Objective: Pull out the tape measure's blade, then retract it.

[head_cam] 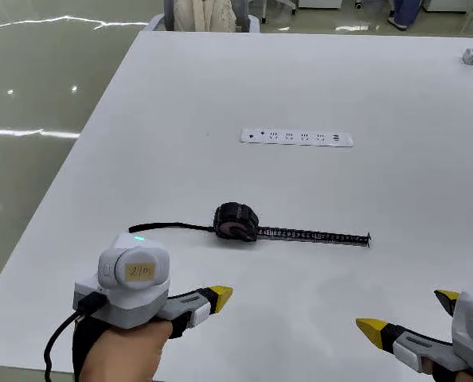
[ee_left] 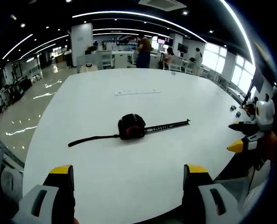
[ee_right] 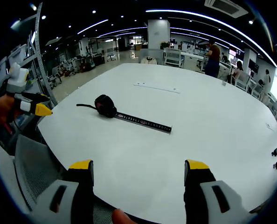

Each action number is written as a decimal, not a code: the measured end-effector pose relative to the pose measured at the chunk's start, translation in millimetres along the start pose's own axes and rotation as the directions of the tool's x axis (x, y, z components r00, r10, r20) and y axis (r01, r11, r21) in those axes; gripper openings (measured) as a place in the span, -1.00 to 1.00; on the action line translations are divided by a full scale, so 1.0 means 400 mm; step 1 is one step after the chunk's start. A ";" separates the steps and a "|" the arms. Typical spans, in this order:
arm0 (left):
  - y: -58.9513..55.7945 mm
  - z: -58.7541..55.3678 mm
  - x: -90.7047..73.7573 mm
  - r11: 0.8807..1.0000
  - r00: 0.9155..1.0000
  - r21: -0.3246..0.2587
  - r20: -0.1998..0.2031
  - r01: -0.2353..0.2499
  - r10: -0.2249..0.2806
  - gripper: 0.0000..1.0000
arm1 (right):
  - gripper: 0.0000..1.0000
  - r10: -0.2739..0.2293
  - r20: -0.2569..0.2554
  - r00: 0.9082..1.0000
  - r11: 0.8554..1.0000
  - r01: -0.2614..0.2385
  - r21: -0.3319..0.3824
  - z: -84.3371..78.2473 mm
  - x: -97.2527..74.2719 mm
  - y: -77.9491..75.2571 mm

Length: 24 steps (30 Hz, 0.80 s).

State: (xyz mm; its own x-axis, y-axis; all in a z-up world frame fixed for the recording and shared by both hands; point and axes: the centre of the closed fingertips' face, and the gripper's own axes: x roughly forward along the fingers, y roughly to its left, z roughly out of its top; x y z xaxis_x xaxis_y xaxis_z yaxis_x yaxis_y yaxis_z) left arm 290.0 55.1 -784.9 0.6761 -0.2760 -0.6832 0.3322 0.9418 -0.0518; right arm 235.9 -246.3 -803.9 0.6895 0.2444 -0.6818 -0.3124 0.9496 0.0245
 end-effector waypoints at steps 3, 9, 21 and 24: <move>-0.003 -0.002 0.007 1.000 1.000 0.000 0.002 -0.011 0.011 0.89 | 0.63 0.003 -0.004 1.000 1.000 -0.003 -0.004 0.001 0.004 -0.004; -0.016 -0.010 0.024 1.000 1.000 0.012 -0.008 -0.012 0.012 0.89 | 0.62 -0.004 -0.010 1.000 1.000 0.004 -0.019 0.003 0.012 -0.017; -0.035 -0.017 0.067 1.000 1.000 -0.024 -0.025 0.000 0.000 0.86 | 0.61 -0.020 -0.039 0.999 0.998 0.018 -0.062 -0.023 0.012 -0.041; -0.034 -0.010 0.077 1.000 1.000 -0.027 -0.022 -0.004 0.003 0.85 | 0.61 -0.023 -0.041 0.999 0.998 0.020 -0.066 -0.027 0.011 -0.044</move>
State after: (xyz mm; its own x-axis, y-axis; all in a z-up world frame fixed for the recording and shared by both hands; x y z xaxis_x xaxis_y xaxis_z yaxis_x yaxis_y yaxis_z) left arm 303.6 34.6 -808.4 0.6624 -0.2689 -0.6992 0.3119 0.9476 -0.0690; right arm 237.2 -264.3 -815.2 0.6692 0.2142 -0.7115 -0.3409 0.9394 -0.0378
